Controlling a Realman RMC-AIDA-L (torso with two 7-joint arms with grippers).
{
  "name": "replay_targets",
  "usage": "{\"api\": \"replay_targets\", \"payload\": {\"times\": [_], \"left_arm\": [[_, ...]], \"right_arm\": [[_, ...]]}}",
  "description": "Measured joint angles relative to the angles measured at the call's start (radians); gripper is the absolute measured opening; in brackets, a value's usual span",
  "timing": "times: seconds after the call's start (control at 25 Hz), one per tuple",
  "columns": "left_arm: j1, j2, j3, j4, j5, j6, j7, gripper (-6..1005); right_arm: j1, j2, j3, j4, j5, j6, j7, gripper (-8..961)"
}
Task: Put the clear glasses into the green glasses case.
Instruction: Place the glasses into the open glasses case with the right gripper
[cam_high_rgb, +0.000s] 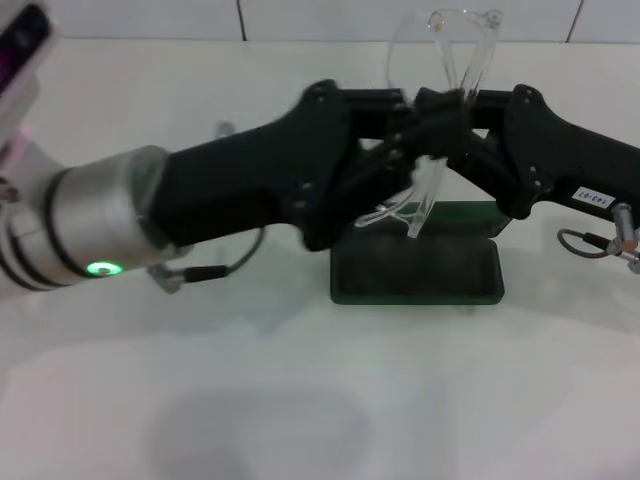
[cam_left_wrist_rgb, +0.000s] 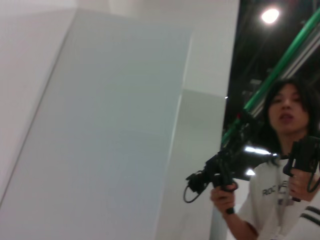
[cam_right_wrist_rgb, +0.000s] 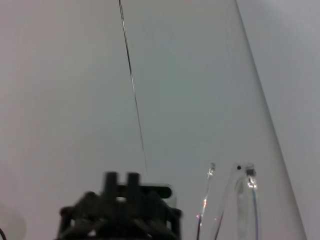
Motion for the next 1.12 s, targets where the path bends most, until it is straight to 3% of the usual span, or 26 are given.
{"api": "replay_targets", "payload": {"times": [0.12,0.16,0.24,0.28,0.52,0.72,0.88,1.0,1.12], "left_arm": [[0.011,0.014,-0.034,-0.001,0.007,0.05,-0.001,103],[0.035,0.039,-0.093,-0.002,0.028,0.088,-0.018,103],[0.047,0.052,-0.118,-0.001,0.047,0.096,-0.03,103],[0.072,0.084,-0.175,0.003,0.093,0.101,-0.059,103],[0.122,0.175,-0.327,0.0,0.287,0.107,-0.089,109],[0.147,0.206,-0.453,0.008,0.443,0.177,-0.058,118],[0.151,0.223,-0.526,0.01,0.507,0.199,-0.06,125],[0.151,0.228,-0.543,0.011,0.53,0.2,-0.064,137],[0.146,0.224,-0.548,0.011,0.547,0.196,-0.063,159]], "right_arm": [[-0.017,-0.005,-0.004,-0.042,-0.008,0.012,0.021,132],[-0.027,-0.008,-0.007,-0.077,-0.022,0.022,0.049,132],[-0.053,-0.012,-0.007,-0.162,-0.063,0.041,0.109,132],[-0.075,-0.014,-0.005,-0.229,-0.091,0.052,0.149,132],[-0.195,-0.023,0.0,-0.718,-0.335,0.135,0.477,132],[-0.196,-0.022,0.013,-1.071,-0.612,0.133,0.827,133],[-0.113,-0.015,0.001,-1.296,-0.838,0.079,1.077,133],[0.014,-0.014,-0.038,-1.317,-0.995,0.009,1.22,133],[0.143,-0.012,-0.134,-1.257,-1.158,-0.032,1.309,133]]}}
